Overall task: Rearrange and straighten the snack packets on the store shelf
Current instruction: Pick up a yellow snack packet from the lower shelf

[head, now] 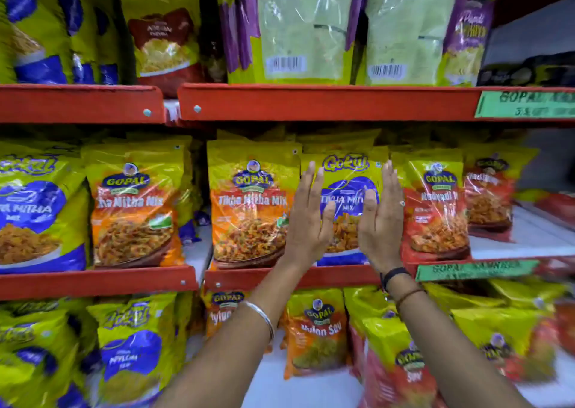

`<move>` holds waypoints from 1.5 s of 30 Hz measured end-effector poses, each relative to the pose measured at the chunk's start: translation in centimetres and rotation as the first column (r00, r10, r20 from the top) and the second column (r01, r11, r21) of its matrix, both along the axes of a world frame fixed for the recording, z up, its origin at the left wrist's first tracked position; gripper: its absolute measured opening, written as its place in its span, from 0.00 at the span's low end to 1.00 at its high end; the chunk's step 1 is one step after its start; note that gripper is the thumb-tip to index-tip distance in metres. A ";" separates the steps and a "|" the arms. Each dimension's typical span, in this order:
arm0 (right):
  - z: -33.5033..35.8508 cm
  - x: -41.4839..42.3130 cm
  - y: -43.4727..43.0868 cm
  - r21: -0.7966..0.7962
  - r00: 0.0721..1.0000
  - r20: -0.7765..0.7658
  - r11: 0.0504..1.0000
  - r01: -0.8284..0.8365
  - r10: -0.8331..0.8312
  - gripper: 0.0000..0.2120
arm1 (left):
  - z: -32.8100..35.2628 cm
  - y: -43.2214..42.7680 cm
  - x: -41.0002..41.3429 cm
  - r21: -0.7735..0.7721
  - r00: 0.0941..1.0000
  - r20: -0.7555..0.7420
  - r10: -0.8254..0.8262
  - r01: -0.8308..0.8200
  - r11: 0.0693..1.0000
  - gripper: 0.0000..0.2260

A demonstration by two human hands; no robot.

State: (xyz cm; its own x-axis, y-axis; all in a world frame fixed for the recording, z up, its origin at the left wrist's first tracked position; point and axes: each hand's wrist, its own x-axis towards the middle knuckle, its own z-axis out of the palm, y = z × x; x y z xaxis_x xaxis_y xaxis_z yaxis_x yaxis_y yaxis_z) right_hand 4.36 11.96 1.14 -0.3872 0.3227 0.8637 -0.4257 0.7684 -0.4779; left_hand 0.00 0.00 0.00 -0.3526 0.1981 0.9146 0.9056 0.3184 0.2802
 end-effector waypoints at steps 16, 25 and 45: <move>-6.1 -0.6 5.1 -0.362 0.878 0.361 0.915 -0.179 0.315 0.28 | -5.4 1.2 -0.6 0.123 0.736 0.675 -0.053 -0.042 0.992 0.21; -4.9 3.5 3.8 -0.361 0.921 0.080 0.872 -0.330 0.381 0.32 | -4.5 -1.2 4.0 0.391 0.823 0.505 -0.258 0.049 0.919 0.22; -23.6 9.2 -9.4 -0.630 0.711 0.405 0.739 -0.238 0.575 0.29 | -22.7 -17.0 10.7 0.164 0.595 0.804 -0.023 -0.185 0.969 0.28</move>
